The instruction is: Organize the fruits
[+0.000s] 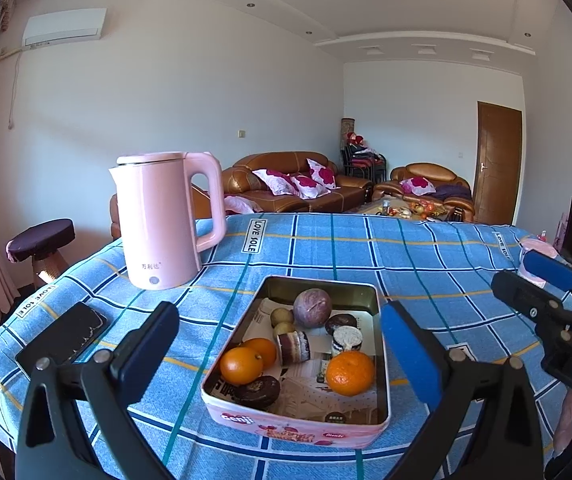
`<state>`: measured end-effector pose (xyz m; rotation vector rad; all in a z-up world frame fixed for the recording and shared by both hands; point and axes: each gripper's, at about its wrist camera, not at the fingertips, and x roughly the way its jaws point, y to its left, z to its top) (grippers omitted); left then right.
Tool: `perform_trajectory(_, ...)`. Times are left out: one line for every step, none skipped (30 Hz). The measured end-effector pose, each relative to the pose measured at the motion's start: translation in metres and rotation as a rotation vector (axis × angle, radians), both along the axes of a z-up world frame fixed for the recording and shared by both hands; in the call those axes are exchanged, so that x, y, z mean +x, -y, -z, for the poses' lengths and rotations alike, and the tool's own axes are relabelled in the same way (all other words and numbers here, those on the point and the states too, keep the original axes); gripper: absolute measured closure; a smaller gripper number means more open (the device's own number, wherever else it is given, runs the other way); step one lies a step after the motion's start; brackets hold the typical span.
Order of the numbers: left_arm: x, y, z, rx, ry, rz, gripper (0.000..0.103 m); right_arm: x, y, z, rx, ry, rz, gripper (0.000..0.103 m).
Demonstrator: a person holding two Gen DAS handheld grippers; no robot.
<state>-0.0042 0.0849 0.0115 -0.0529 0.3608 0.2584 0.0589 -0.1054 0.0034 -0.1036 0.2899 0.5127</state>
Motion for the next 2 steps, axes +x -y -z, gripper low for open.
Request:
perform_trajectory(-0.0002, 0.0008, -0.0006, -0.001, 0.002, 0.003, 0.000, 0.0005, 0.0010, 0.0003, 0.001, -0.002, 0.002, 0.036)
perform_trajectory(-0.0008, 0.0010, -0.0014, -0.003, 0.005, 0.005, 0.000, 0.0009, 0.0023, 0.0005, 0.003, -0.003, 0.004, 0.036)
